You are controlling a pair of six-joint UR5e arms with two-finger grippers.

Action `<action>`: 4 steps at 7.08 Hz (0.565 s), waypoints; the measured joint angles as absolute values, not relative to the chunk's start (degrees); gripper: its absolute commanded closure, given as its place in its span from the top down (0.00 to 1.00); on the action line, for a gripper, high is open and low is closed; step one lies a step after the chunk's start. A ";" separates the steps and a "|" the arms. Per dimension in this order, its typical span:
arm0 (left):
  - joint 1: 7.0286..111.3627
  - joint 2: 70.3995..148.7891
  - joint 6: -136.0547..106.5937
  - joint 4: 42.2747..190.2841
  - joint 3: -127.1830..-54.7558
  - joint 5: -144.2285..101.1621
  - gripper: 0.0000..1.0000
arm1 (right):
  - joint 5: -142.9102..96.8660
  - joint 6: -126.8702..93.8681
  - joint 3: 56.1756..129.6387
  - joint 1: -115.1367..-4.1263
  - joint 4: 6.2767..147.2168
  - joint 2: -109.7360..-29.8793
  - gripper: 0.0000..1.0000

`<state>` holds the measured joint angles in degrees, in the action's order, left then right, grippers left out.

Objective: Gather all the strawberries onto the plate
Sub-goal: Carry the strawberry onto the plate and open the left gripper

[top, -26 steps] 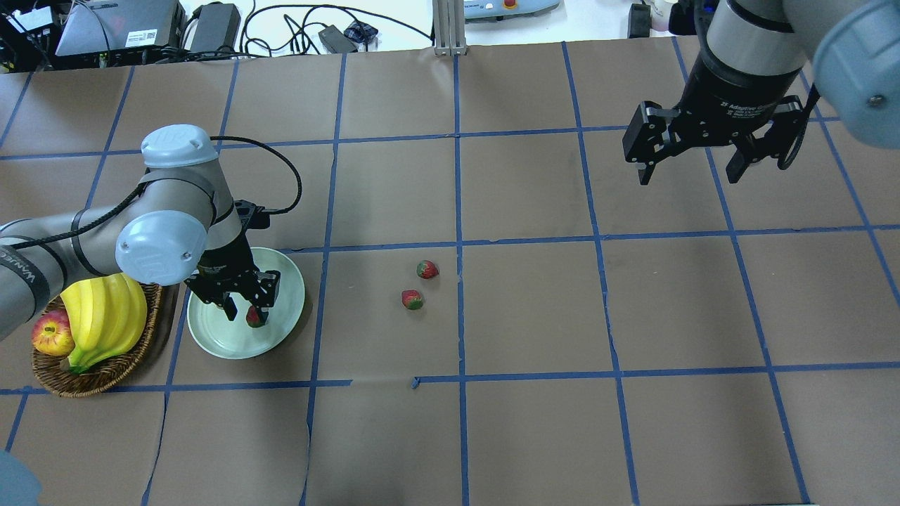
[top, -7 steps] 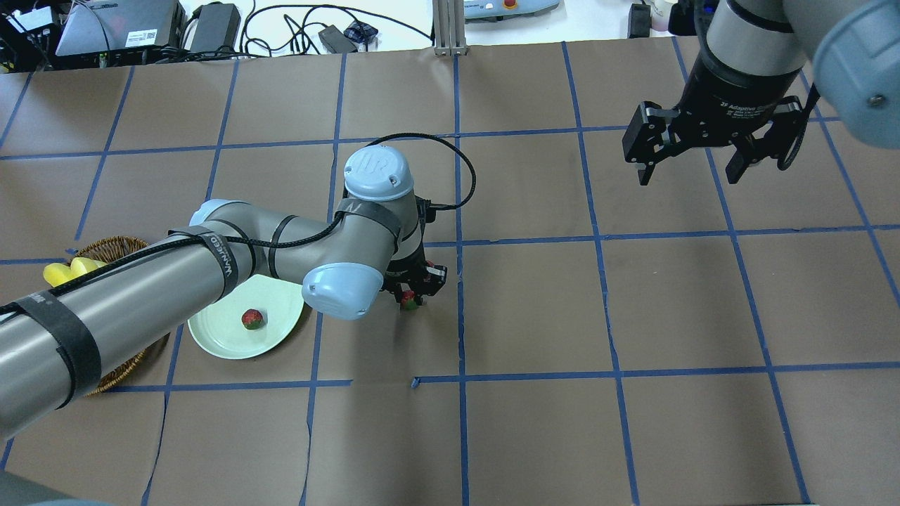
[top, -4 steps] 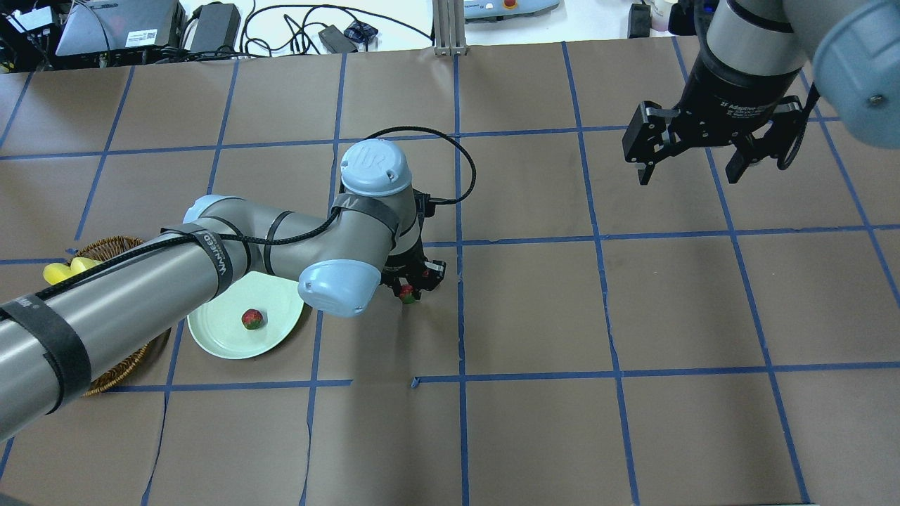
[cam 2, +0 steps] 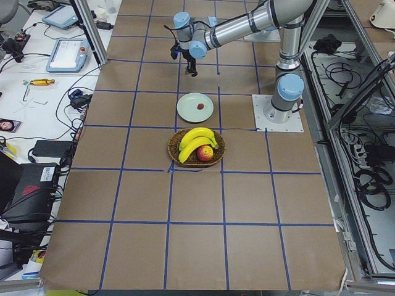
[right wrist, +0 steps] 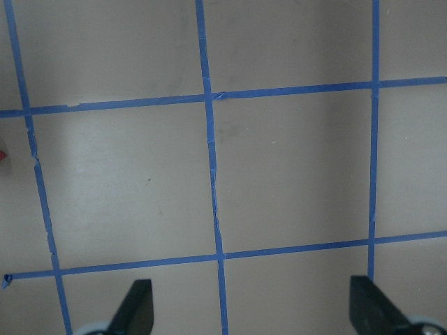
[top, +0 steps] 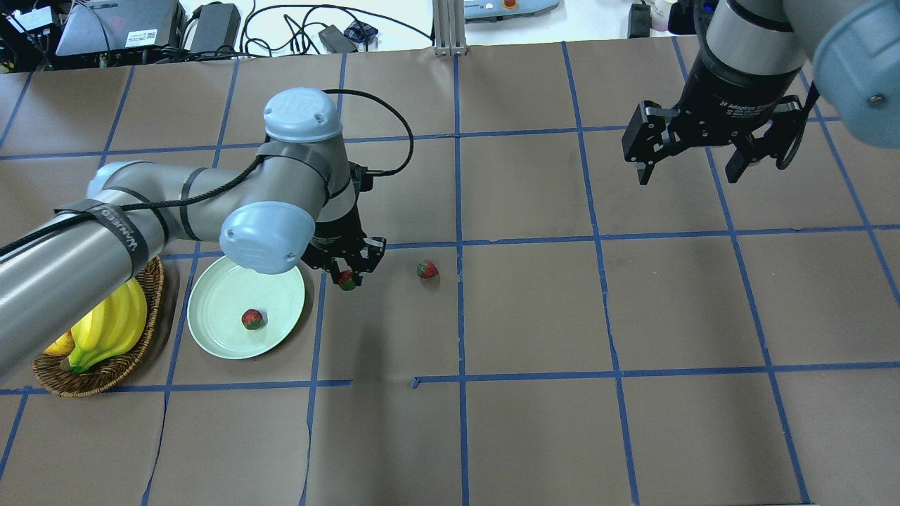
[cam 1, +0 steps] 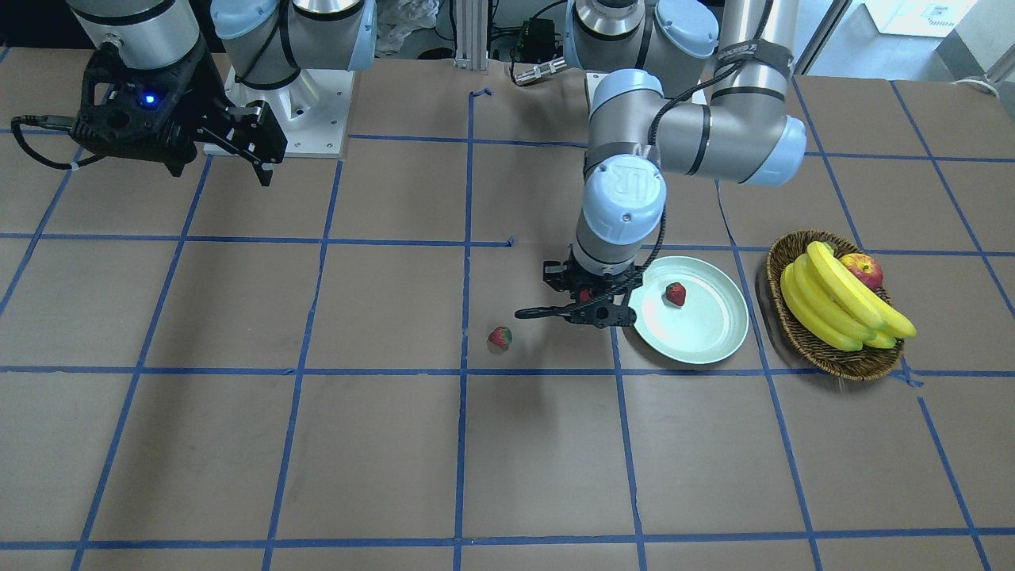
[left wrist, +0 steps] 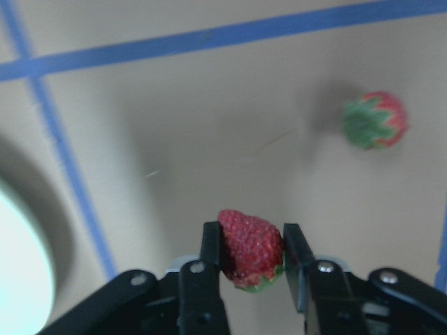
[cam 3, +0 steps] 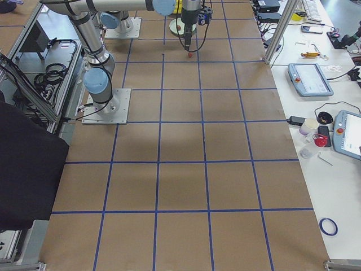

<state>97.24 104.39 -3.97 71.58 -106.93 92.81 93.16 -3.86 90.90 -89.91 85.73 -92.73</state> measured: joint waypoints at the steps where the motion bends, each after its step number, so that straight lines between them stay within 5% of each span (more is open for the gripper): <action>1: 93.97 103.21 -0.88 74.54 -107.05 94.11 0.05 | 93.17 -3.85 90.91 -89.91 85.73 -92.73 1.00; 3: 87.61 103.07 4.44 75.97 -108.79 95.95 0.07 | 93.16 -3.85 90.95 -89.97 85.71 -92.73 1.00; 4: 86.01 104.21 5.16 73.39 -110.58 96.15 0.17 | 93.16 -3.86 90.96 -89.99 85.70 -92.69 1.00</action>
<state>86.01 104.21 5.16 73.39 -110.58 96.15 93.16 -3.86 90.96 -89.99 85.70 -92.69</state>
